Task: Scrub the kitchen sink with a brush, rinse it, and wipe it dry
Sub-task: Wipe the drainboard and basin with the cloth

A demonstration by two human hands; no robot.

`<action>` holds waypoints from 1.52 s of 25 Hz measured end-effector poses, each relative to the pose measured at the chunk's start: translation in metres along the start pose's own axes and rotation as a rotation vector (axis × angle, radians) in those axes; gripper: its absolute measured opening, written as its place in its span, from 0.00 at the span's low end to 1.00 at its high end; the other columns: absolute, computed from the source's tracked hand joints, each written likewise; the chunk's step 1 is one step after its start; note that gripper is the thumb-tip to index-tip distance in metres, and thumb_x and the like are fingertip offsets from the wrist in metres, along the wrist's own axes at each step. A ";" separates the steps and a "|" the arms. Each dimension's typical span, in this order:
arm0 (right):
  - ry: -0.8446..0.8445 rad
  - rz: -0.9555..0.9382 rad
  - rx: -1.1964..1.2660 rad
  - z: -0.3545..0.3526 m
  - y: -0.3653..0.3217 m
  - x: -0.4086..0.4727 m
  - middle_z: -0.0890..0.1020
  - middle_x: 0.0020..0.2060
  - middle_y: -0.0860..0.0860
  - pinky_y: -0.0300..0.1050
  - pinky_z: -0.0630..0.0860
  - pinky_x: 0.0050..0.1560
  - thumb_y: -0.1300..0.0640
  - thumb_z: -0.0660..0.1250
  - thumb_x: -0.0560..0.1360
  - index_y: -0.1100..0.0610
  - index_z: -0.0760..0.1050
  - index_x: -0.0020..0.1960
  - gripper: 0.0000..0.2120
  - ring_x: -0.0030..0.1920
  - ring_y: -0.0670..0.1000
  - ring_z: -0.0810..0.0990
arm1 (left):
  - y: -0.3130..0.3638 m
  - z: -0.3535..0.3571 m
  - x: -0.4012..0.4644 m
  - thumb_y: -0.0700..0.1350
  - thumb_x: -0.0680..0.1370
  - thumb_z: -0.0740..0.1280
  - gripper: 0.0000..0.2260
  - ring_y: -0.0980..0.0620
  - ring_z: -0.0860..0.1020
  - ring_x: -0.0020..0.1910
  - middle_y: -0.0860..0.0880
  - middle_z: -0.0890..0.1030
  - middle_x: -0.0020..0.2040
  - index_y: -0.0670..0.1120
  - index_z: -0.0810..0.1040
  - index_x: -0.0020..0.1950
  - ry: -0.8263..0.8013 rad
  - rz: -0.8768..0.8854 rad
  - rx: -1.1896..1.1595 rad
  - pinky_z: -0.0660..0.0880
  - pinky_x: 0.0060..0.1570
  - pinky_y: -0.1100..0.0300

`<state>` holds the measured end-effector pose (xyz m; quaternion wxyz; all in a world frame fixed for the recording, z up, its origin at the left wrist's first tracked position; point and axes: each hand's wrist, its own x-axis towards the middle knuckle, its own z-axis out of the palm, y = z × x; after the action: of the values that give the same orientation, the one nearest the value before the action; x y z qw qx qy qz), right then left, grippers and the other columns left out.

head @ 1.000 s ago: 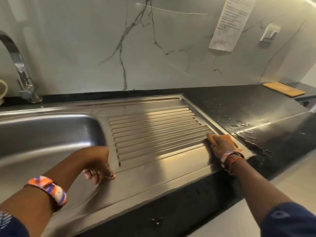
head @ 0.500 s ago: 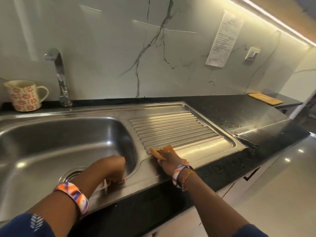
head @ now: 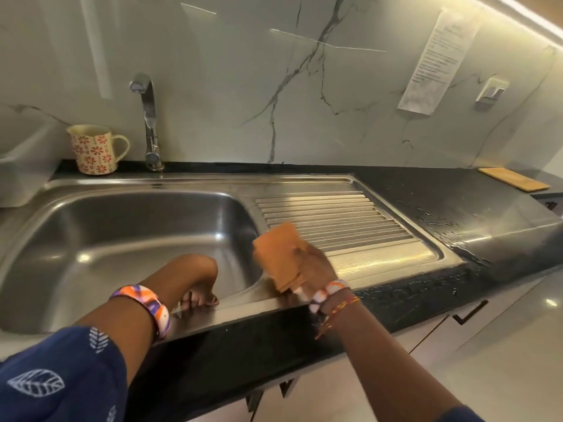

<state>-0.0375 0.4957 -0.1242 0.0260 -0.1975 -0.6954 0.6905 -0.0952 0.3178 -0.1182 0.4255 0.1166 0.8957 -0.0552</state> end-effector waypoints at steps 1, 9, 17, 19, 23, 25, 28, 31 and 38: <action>0.095 -0.052 -0.017 -0.020 -0.007 0.005 0.77 0.44 0.56 0.36 0.73 0.29 0.64 0.57 0.80 0.62 0.72 0.60 0.11 0.39 0.52 0.75 | 0.000 -0.001 0.003 0.50 0.83 0.54 0.17 0.51 0.78 0.47 0.43 0.76 0.64 0.40 0.75 0.60 -0.026 -0.012 -0.018 0.72 0.34 0.66; 0.467 -0.106 -0.905 -0.177 -0.027 0.084 0.80 0.54 0.62 0.49 0.69 0.52 0.44 0.53 0.80 0.57 0.76 0.59 0.21 0.54 0.61 0.77 | 0.004 -0.016 0.025 0.48 0.83 0.54 0.21 0.48 0.71 0.68 0.41 0.71 0.70 0.36 0.66 0.70 -0.164 -0.084 -0.058 0.70 0.60 0.57; 0.121 -0.132 -1.374 -0.101 0.025 0.070 0.72 0.67 0.57 0.57 0.69 0.65 0.52 0.55 0.79 0.53 0.69 0.67 0.17 0.65 0.60 0.71 | 0.005 -0.017 0.030 0.44 0.82 0.58 0.17 0.45 0.76 0.64 0.38 0.74 0.66 0.35 0.73 0.65 -0.147 0.006 -0.055 0.73 0.58 0.54; 0.067 -0.129 -1.375 -0.063 0.026 0.046 0.64 0.73 0.53 0.56 0.64 0.70 0.53 0.54 0.80 0.50 0.63 0.72 0.20 0.71 0.58 0.65 | 0.000 -0.016 0.031 0.45 0.81 0.61 0.14 0.48 0.79 0.51 0.38 0.76 0.64 0.36 0.77 0.58 -0.104 0.040 -0.088 0.76 0.46 0.61; -0.009 -0.255 -1.417 0.012 0.033 0.001 0.65 0.72 0.52 0.54 0.64 0.68 0.53 0.54 0.79 0.48 0.63 0.72 0.20 0.70 0.57 0.65 | -0.011 -0.008 0.026 0.47 0.79 0.64 0.14 0.55 0.76 0.35 0.43 0.81 0.52 0.38 0.78 0.58 0.025 0.097 -0.193 0.75 0.36 0.67; -0.055 -0.314 -1.344 0.039 0.031 -0.015 0.71 0.67 0.53 0.52 0.67 0.65 0.54 0.56 0.79 0.48 0.66 0.70 0.19 0.67 0.57 0.69 | -0.017 -0.004 0.021 0.47 0.79 0.66 0.10 0.56 0.76 0.32 0.47 0.80 0.42 0.41 0.77 0.52 0.075 0.133 -0.256 0.75 0.31 0.68; -0.077 -0.230 -0.979 0.056 0.019 -0.019 0.78 0.59 0.54 0.44 0.72 0.57 0.52 0.57 0.80 0.51 0.73 0.64 0.15 0.56 0.54 0.78 | -0.019 0.002 0.018 0.48 0.78 0.66 0.08 0.58 0.75 0.31 0.50 0.77 0.36 0.43 0.76 0.50 0.121 0.151 -0.304 0.73 0.29 0.70; -0.087 -0.017 -0.346 0.011 0.018 -0.007 0.79 0.55 0.56 0.28 0.74 0.33 0.56 0.69 0.74 0.57 0.74 0.61 0.16 0.34 0.39 0.79 | -0.020 0.003 0.015 0.48 0.79 0.65 0.08 0.58 0.75 0.31 0.50 0.76 0.36 0.44 0.76 0.48 0.124 0.164 -0.290 0.72 0.27 0.71; 0.454 -0.075 -0.104 -0.117 -0.033 0.030 0.73 0.36 0.55 0.35 0.72 0.27 0.65 0.56 0.79 0.70 0.71 0.60 0.13 0.30 0.50 0.78 | 0.016 -0.025 0.024 0.45 0.76 0.68 0.18 0.51 0.80 0.38 0.43 0.82 0.51 0.37 0.74 0.63 0.203 0.278 -0.316 0.78 0.38 0.63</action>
<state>-0.0368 0.6171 -0.0936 0.1972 -0.3227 -0.7133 0.5900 -0.1242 0.3425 -0.1211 0.3499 0.1757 0.9067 0.1568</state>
